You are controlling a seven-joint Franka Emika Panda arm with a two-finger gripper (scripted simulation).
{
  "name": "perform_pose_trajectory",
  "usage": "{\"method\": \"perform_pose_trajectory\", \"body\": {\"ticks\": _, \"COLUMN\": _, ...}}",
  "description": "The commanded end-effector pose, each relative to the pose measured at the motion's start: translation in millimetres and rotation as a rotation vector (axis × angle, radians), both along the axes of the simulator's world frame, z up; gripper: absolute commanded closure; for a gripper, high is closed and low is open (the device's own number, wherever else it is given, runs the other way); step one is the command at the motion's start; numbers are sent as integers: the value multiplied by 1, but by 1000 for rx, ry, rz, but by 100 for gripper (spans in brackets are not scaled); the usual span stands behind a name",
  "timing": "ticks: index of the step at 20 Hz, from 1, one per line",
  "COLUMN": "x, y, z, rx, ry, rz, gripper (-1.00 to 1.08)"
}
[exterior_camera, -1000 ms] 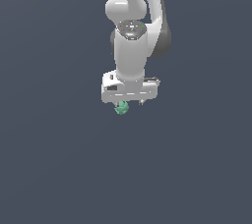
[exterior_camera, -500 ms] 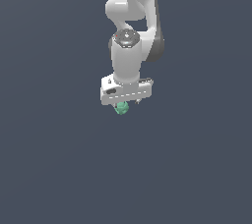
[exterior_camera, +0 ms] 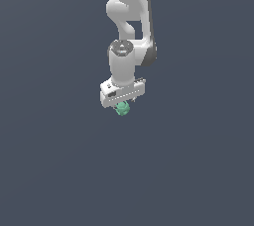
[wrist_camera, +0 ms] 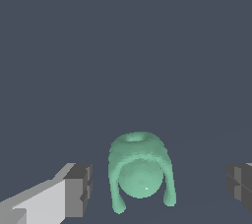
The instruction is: Pick up the object and move it to a goal position.
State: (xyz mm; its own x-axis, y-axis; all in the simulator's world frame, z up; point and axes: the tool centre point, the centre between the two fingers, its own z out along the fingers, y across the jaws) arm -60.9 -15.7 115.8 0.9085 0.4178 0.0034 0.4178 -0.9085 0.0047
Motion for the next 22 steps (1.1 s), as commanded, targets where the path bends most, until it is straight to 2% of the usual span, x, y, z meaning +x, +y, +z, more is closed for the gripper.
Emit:
{"method": "perform_pose_trajectory", "body": {"ticks": 1, "x": -9, "y": -3, "z": -9, "rx": 1, "ry": 1, "rz": 44, "gripper": -92}}
{"method": "perform_pose_trajectory", "body": {"ticks": 10, "x": -29, "y": -8, "z": -25, "rx": 2, "ry": 5, "rz": 125, "gripper": -92}}
{"method": "perform_pose_trajectory", "body": {"ticks": 22, "x": -30, "y": -8, "z": -45, "rx": 3, "ry": 6, "rz": 128, "gripper": -92}}
